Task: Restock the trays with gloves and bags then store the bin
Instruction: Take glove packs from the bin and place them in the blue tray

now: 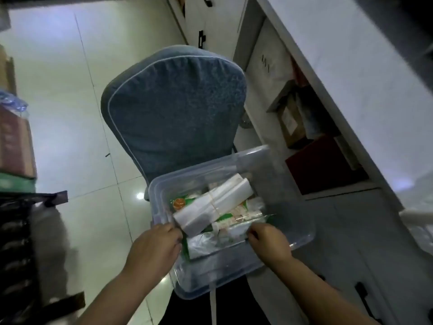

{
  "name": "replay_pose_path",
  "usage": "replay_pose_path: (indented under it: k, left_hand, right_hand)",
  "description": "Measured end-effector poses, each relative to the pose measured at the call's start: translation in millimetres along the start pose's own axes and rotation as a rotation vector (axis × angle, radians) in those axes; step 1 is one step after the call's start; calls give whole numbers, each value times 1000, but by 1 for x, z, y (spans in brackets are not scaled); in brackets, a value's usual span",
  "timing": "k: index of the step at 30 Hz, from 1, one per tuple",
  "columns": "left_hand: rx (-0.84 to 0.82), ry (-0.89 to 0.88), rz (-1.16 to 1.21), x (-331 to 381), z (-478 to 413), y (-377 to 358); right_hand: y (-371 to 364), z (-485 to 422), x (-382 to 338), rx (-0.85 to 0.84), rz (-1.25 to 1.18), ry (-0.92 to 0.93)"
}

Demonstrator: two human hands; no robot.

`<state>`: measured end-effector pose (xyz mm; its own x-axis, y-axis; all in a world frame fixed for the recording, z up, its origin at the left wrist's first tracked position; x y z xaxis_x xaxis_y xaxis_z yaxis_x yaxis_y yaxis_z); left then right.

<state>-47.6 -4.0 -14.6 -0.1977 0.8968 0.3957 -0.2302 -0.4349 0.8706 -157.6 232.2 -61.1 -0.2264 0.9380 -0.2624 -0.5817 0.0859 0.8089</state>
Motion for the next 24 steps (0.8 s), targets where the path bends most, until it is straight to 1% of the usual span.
replay_pose_path:
  k: [3,4,7,9,11,14,17,20,22,24]
  left_hand:
    - [-36,-2,-44,-6,-10,-19]
    - [-35,36,-63,-9,-15,-22]
    - [5,85,-27,-15,-24,-38]
    - [-42,135,-26,-17,-33,-49]
    - [-92,189,-1,-16,-44,-60]
    - [-133,206,40,-5,-62,-74]
    - [-162,156,31,18,-82,-82]
    - [-208,52,-35,51,-102,-88]
    - [-234,6,-52,75,-112,-89]
    - [-267,38,-75,89,-120,-88]
  right_hand:
    - [-18,-38,6,-9,55,45]
    - [-21,-50,7,16,92,69]
    - [-45,-80,23,-21,279,151]
    - [-55,-94,36,-15,380,182]
    - [-65,-103,47,-61,428,213]
    - [-70,-109,60,-78,488,244]
    - [-59,-106,54,-65,433,347]
    - [-34,-90,33,21,328,542]
    - [-14,-78,19,93,253,632]
    - [9,-70,6,155,179,707]
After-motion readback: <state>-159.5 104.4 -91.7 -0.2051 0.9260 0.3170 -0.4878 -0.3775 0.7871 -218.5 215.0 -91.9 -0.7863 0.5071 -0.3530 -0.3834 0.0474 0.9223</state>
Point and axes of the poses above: each hand's wrist, its own z-axis away from the middle knuckle, its own y-axis out of the back of the hand, x = y × z, the point moved 5 cm from there along -z, towards the middle knuckle
